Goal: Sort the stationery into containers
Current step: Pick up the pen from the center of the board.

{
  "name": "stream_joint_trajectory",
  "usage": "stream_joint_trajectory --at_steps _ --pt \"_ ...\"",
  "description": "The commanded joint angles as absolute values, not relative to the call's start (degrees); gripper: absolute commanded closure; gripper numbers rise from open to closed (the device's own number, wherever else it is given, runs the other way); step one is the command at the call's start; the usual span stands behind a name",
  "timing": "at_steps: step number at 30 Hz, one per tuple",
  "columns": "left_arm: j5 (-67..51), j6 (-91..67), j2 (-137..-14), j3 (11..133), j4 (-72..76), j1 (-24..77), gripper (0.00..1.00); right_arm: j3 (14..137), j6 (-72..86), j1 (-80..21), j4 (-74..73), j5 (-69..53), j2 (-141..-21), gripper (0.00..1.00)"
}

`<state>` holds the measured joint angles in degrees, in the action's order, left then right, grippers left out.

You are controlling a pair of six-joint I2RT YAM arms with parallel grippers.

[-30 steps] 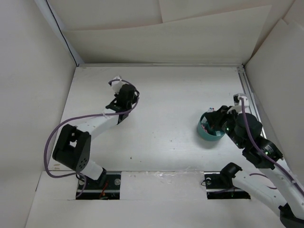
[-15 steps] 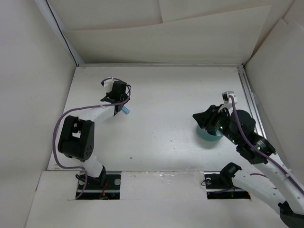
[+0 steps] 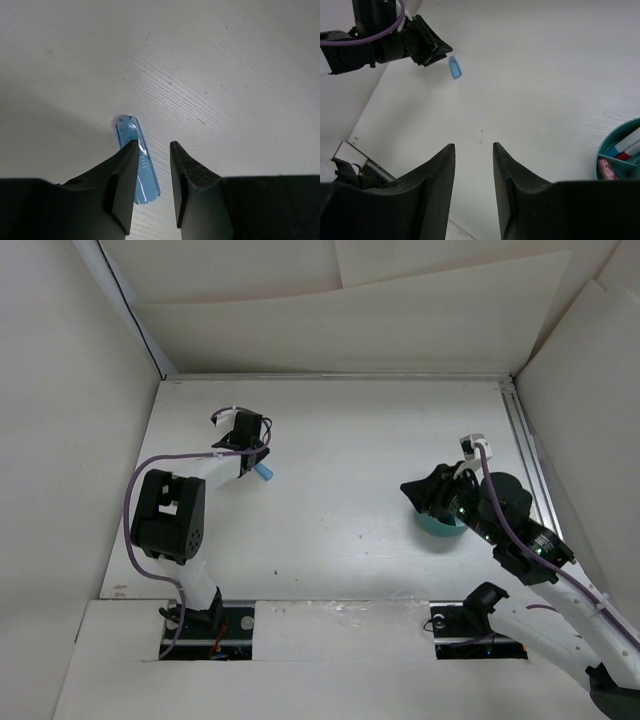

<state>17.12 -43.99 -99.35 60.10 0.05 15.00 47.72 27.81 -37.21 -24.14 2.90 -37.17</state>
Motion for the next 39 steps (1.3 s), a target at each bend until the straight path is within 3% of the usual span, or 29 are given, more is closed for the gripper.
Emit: stream_joint_trajectory --at_steps 1,12,39 --pt "17.58 -44.21 -99.93 62.67 -0.79 14.06 0.73 47.81 26.89 -37.79 -19.86 1.59 -36.65 0.59" --pt "18.72 -43.68 -99.40 60.29 -1.41 12.92 0.66 47.29 26.89 -37.79 -19.34 1.58 -36.13 0.59" --pt "18.28 -42.63 -106.79 63.89 -2.02 12.92 0.70 45.70 27.42 -37.79 -18.19 -0.62 -36.12 0.59"
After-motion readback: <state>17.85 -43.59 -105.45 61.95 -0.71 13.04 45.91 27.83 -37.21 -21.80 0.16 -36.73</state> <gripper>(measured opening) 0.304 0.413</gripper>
